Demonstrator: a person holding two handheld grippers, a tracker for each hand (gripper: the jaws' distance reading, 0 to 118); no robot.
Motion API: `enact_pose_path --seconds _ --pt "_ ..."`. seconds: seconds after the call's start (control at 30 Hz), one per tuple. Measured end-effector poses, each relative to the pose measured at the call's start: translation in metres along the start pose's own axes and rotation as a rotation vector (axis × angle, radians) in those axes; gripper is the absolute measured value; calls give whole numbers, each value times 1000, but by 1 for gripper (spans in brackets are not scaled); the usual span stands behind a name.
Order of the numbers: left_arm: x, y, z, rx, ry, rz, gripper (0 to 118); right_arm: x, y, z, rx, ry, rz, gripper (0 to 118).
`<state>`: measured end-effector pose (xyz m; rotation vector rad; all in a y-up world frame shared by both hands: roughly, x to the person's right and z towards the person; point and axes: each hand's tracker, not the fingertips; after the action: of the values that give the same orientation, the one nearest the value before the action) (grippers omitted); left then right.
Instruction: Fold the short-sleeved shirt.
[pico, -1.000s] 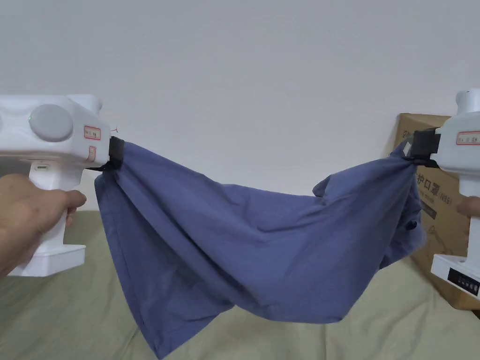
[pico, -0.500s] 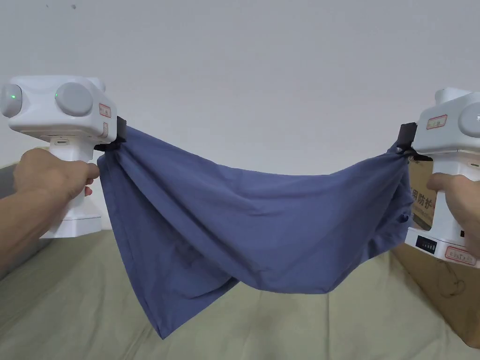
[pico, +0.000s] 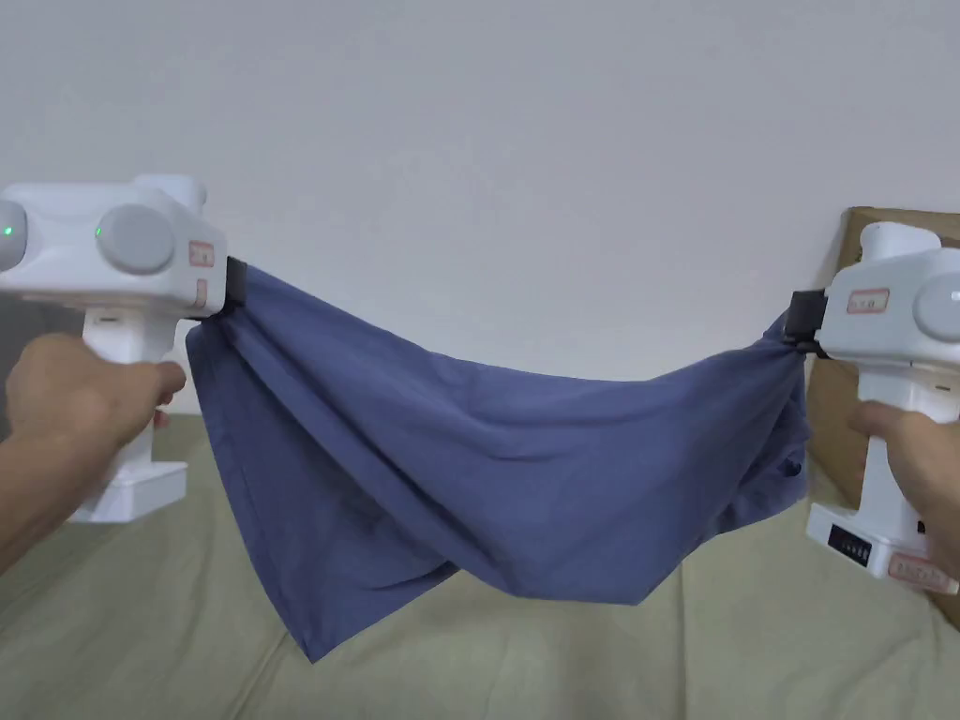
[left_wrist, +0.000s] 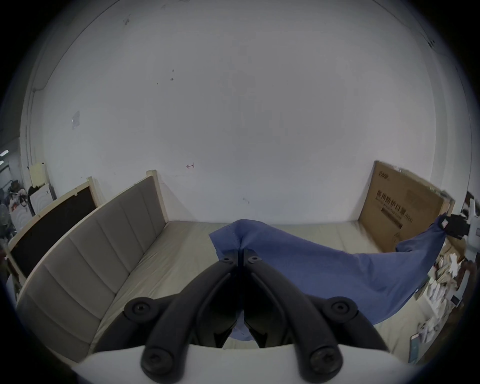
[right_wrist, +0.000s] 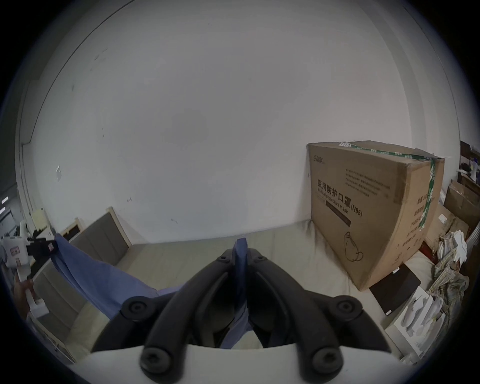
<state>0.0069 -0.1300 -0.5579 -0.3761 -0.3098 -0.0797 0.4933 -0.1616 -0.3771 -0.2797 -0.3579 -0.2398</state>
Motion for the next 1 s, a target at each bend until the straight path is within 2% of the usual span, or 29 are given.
enact_pose_path --seconds 0.13,0.23,0.33,0.43,0.5,0.57,0.63,0.73,0.87,0.9,0.93,0.97,1.0 --pt "-12 -61 8 16 -42 26 2 15 -56 6 -30 42 -10 7" --pt "-14 -119 29 -3 -80 -9 2 32 -107 21 -78 51 -19 7" --pt "-16 -187 60 -26 -138 -69 2 51 -168 55 -148 99 -60 7" --pt "-18 -261 96 -100 -188 -84 2 66 -232 94 -217 85 -68 7" --pt "-15 -308 115 -181 -177 -112 2 77 -276 117 -269 54 -107 7" --pt "-15 -347 131 -241 -194 -106 2 92 -307 129 -330 69 -146 7" --pt "-17 -374 143 -298 -201 -86 2 99 -328 148 -332 73 -159 7" --pt "-21 -402 160 -337 -197 -52 2 100 -346 168 -375 62 -85 7" --pt "-23 -407 168 -334 -167 -30 2 111 -355 172 -417 35 -114 7" --pt "-25 -407 167 -333 -147 -21 5 115 -351 174 -408 15 -172 8" --pt "-27 -406 164 -347 -142 -14 18 115 -348 175 -397 13 -191 11" --pt "-28 -402 163 -368 -151 3 48 114 -341 176 -397 16 -180 25" --pt "-30 -395 163 -367 -147 8 59 112 -333 177 -406 5 -164 42"
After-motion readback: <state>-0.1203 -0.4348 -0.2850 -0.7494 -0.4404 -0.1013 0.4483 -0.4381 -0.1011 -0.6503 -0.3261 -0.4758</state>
